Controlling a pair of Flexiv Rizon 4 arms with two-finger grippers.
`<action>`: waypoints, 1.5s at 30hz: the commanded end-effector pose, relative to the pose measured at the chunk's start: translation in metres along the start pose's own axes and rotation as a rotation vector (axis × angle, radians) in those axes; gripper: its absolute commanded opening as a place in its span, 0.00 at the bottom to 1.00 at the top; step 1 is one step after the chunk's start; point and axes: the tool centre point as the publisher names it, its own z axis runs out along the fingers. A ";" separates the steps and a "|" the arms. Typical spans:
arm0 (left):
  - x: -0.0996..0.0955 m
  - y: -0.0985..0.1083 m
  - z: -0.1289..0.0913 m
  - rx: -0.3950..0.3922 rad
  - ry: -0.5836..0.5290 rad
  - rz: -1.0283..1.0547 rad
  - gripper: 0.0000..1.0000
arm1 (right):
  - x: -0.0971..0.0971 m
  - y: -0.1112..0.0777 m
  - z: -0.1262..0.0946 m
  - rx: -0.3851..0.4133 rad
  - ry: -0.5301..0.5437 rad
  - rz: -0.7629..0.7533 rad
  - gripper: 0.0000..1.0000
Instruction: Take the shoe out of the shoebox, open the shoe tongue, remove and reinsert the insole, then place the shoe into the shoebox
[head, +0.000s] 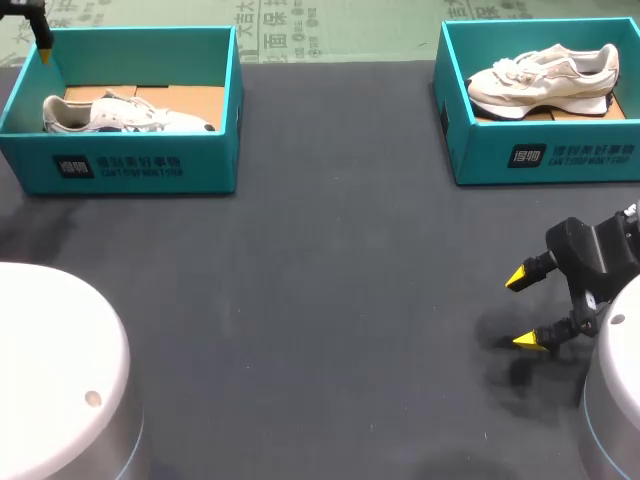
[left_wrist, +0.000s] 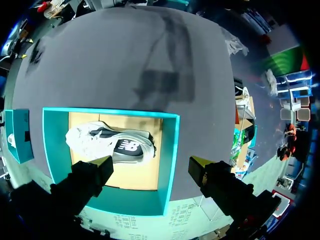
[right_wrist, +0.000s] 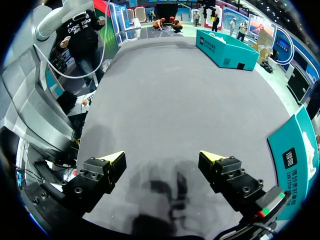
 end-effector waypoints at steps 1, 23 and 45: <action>0.000 -0.001 0.000 -0.004 0.002 0.000 1.00 | -0.005 0.002 -0.009 -0.014 -0.032 0.003 1.00; 0.000 -0.001 0.000 -0.004 0.002 0.000 1.00 | -0.083 0.044 -0.115 0.113 -0.151 0.366 1.00; 0.000 -0.001 0.000 -0.004 0.002 0.000 1.00 | -0.179 0.044 -0.155 0.232 -0.246 0.572 1.00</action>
